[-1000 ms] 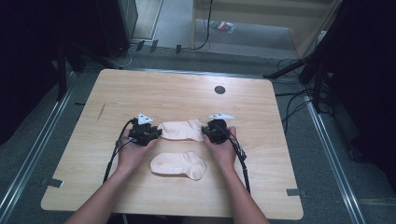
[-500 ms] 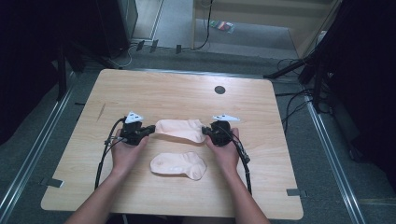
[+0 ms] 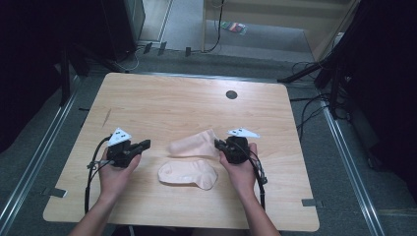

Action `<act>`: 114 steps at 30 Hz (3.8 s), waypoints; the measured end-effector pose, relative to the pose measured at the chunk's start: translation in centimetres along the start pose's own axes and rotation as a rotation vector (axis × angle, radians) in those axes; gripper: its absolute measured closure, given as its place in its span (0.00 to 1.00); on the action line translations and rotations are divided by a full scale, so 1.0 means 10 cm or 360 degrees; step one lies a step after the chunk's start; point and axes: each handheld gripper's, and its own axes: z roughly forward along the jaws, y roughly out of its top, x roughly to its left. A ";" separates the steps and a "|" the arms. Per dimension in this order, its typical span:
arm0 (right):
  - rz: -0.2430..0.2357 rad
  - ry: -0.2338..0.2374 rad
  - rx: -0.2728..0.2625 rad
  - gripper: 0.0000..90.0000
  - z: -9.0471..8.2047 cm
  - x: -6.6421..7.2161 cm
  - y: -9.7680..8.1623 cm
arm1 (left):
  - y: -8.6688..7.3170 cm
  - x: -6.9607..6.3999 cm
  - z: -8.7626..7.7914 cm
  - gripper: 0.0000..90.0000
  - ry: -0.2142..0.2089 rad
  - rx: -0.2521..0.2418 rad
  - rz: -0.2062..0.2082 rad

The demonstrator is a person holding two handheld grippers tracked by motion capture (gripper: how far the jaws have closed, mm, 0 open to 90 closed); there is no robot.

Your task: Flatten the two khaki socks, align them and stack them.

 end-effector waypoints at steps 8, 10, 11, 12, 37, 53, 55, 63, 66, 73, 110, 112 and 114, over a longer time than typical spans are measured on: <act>0.0054 0.0039 0.0020 0.98 -0.06 -0.05 -0.10 | -0.04 -0.10 0.25 1.00 -0.0128 0.0150 0.0033; 0.0060 0.0044 0.0023 0.98 -0.05 -0.06 -0.09 | -0.01 -0.15 0.37 0.89 -0.0127 0.0158 0.0099; 0.0058 0.0048 0.0024 0.98 -0.05 -0.07 -0.09 | 0.01 -0.18 0.44 0.83 -0.0154 0.0165 0.0141; 0.0048 0.0046 0.0029 0.98 -0.04 -0.07 -0.09 | 0.03 -0.20 0.47 0.77 -0.0163 0.0172 0.0171; 0.0075 0.0168 -0.0086 0.98 -0.21 -0.02 -0.07 | 0.19 -0.31 0.44 1.00 -0.0362 0.0163 0.0370; 0.0035 0.0276 0.0046 0.98 -0.47 0.24 -0.40 | -0.15 -0.10 -0.10 1.00 -0.0532 0.0324 0.0079; 0.0039 0.0268 0.0077 0.98 -0.46 0.24 -0.45 | -0.17 -0.10 -0.08 1.00 -0.0543 0.0363 0.0046; 0.0145 0.0298 0.0098 0.97 -0.44 0.18 -0.52 | -0.18 -0.10 0.04 0.98 -0.0589 0.0442 -0.0047; 0.0091 0.0255 0.0174 0.93 -0.37 0.19 -0.56 | -0.22 -0.13 0.10 0.82 -0.0495 0.0442 0.0008; 0.0065 0.0180 0.0150 0.79 -0.29 0.18 -0.63 | -0.21 -0.19 0.11 0.76 -0.0432 0.0294 -0.0024; -0.0039 0.0061 0.0126 0.88 -0.17 0.20 -0.67 | -0.38 -0.32 0.07 0.79 -0.0205 0.0330 0.0067; -0.0019 0.0079 0.0090 0.82 -0.18 0.20 -0.66 | -0.36 -0.31 0.02 0.67 -0.0198 0.0250 0.0036; -0.0013 0.0082 0.0050 0.81 -0.23 0.21 -0.65 | -0.31 -0.29 -0.07 0.71 -0.0241 0.0146 0.0028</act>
